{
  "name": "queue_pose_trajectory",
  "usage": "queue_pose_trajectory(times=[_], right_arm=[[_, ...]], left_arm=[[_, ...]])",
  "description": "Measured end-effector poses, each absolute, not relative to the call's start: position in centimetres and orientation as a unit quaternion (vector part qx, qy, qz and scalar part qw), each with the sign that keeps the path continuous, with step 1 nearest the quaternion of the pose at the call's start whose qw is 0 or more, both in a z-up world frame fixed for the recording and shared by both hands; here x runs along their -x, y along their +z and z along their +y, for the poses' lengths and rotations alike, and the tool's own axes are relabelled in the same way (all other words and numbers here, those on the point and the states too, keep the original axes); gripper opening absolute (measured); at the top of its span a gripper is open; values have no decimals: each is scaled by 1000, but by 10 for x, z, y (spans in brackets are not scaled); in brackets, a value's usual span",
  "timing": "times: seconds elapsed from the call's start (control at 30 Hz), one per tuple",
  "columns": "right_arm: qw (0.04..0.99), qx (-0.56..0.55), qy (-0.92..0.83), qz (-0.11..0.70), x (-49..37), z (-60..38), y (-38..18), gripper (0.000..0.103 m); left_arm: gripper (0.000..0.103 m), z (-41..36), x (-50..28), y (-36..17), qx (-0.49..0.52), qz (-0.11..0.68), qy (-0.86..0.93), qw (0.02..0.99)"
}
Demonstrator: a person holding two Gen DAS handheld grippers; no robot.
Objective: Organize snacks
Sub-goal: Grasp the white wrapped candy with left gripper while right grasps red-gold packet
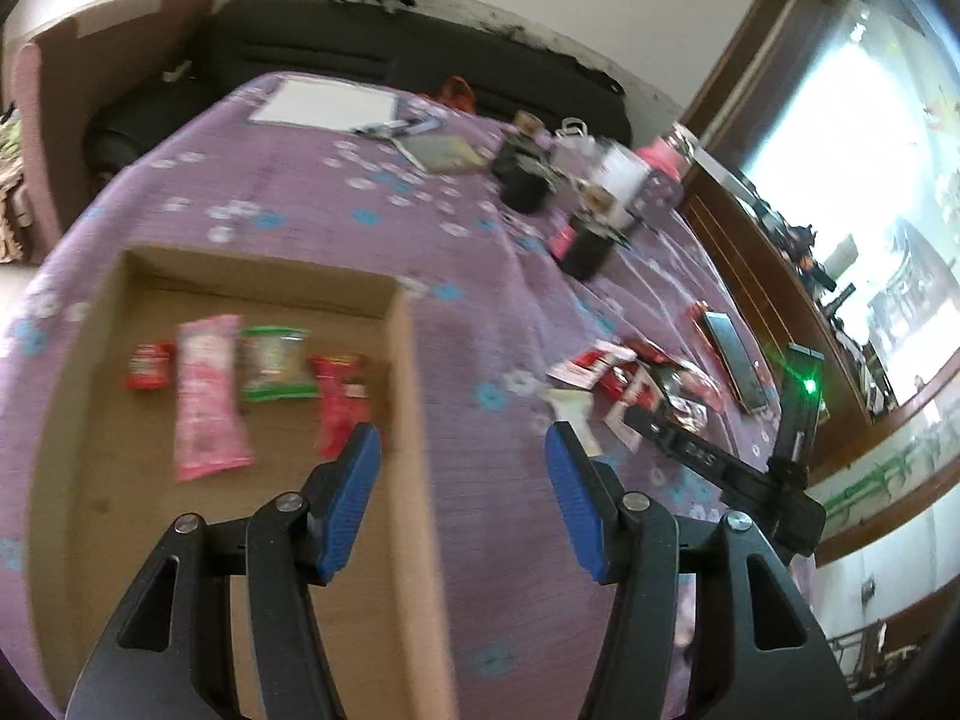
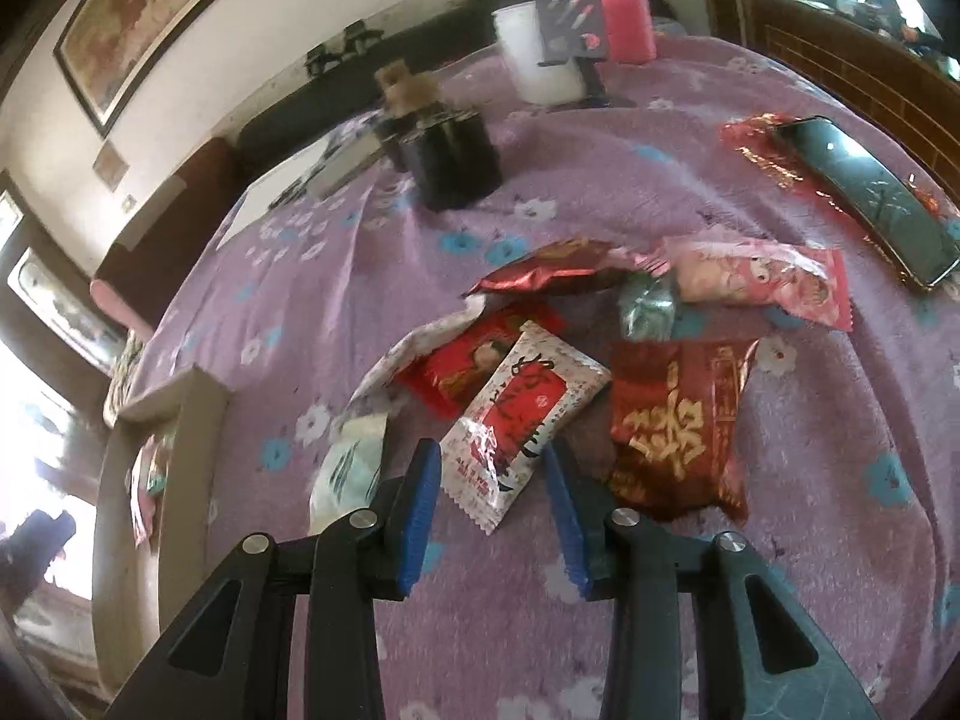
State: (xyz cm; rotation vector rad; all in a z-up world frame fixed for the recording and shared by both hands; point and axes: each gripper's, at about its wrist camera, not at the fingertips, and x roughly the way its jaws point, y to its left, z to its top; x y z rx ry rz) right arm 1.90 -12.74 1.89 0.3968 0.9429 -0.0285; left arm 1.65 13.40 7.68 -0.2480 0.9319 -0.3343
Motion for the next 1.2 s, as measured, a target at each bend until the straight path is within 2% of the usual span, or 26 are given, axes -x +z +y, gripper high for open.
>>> queue_pose_trajectory(times=[0.2, 0.23, 0.27, 0.37, 0.53, 0.63, 0.8, 0.83, 0.87, 0.9, 1.0, 1.07, 1.13, 1.2], right_arm=[[884, -160, -20, 439, -33, -126, 18, 38], [888, -142, -22, 437, -35, -124, 17, 33], [890, -124, -33, 437, -35, -122, 16, 16], [888, -132, -23, 441, -32, -132, 16, 11], [875, -181, -7, 449, -19, -153, 16, 9], [869, -202, 3, 451, -12, -161, 16, 1], [866, -210, 16, 453, -4, -164, 14, 1], [865, -218, 21, 451, -4, -166, 13, 6], [861, -238, 30, 448, -4, -170, 13, 7], [858, -256, 39, 444, -4, -175, 12, 7], [859, -293, 48, 418, 0, -188, 17, 9], [863, -304, 44, 402, 2, -194, 21, 23], [865, -316, 43, 388, 5, -199, 23, 28], [865, -328, 44, 377, 7, -202, 25, 28]], left_arm=[[56, 79, -31, 57, 91, 470, -174, 861], [56, 71, -32, 54, 86, 474, -174, 859], [56, 67, -33, 53, 83, 476, -174, 858], [56, 47, -40, 45, 57, 483, -169, 857], [56, 18, -54, 27, 4, 493, -156, 856], [56, 4, -61, 16, -25, 497, -148, 855], [56, -18, -64, 8, -86, 485, -137, 860], [52, -19, -63, 9, -95, 479, -137, 862], [28, -21, -61, 10, -103, 477, -137, 862], [22, -20, -60, 11, -101, 481, -141, 859], [22, -14, -54, 16, -84, 481, -146, 860], [22, -4, -46, 23, -58, 482, -157, 860], [22, 8, -35, 32, -24, 483, -176, 858], [22, 22, -22, 44, 8, 476, -193, 858]])
